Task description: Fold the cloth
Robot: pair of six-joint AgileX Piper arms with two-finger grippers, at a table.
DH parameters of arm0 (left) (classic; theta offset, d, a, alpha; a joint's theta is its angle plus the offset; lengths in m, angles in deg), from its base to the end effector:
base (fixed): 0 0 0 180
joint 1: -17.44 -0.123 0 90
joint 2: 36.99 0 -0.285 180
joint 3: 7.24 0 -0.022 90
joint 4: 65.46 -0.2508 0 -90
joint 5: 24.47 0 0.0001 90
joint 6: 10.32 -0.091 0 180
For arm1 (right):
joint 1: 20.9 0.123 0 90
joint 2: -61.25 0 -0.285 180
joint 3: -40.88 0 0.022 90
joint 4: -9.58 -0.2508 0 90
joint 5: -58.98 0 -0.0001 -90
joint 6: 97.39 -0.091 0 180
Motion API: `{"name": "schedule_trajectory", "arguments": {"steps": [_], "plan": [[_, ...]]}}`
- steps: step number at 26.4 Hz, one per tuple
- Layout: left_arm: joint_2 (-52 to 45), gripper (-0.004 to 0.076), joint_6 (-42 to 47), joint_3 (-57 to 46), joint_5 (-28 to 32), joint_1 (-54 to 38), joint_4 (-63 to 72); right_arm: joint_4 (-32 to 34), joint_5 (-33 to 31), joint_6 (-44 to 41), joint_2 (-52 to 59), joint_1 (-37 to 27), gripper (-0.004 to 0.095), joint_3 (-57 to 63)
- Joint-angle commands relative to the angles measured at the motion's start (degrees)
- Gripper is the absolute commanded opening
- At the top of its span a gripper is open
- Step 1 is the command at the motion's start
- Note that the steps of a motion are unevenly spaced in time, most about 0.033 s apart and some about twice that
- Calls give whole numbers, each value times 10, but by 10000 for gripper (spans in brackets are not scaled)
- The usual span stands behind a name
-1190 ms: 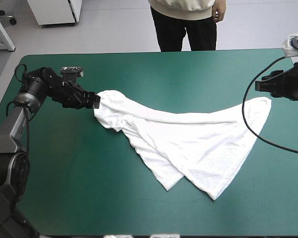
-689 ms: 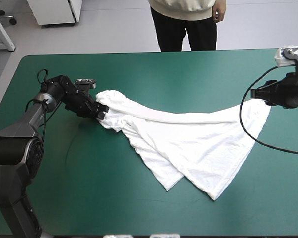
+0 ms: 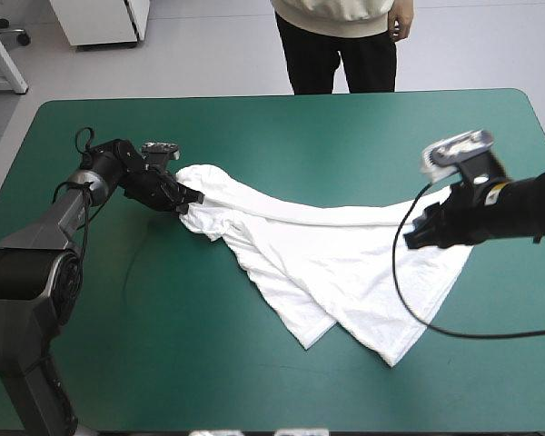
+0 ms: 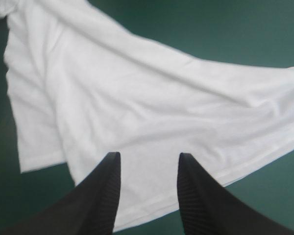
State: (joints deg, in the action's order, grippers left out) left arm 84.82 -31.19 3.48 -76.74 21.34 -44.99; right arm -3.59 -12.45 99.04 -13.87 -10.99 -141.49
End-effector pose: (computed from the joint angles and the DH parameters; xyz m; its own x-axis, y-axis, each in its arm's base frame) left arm 0.4171 -0.0537 0.2125 -0.9159 0.1965 -0.3501 0.2830 0.9345 -0.2157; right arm 0.2058 0.0559 0.4221 -0.7142 -0.3337 -0.6152 -0.4547 0.8895 0.0454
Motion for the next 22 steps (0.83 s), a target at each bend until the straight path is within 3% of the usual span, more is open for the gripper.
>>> {"name": "schedule_trajectory", "arguments": {"steps": [1, 5, 11, 22], "plan": [[-29, -9, 0, 12, -4, 3, 6, 36, -1, -33, 27, 89, 353, 62], [-29, -9, 0, 12, -6, 3, 6, 84, -1, -63, 30, 181, 363, 161], [-29, -9, 0, 12, -9, 3, 6, 83, 20, -67, 26, 264, 443, 235], [-29, -9, -8, 12, -13, 3, 6, 67, 75, -61, -40, 286, 479, 308]]}}
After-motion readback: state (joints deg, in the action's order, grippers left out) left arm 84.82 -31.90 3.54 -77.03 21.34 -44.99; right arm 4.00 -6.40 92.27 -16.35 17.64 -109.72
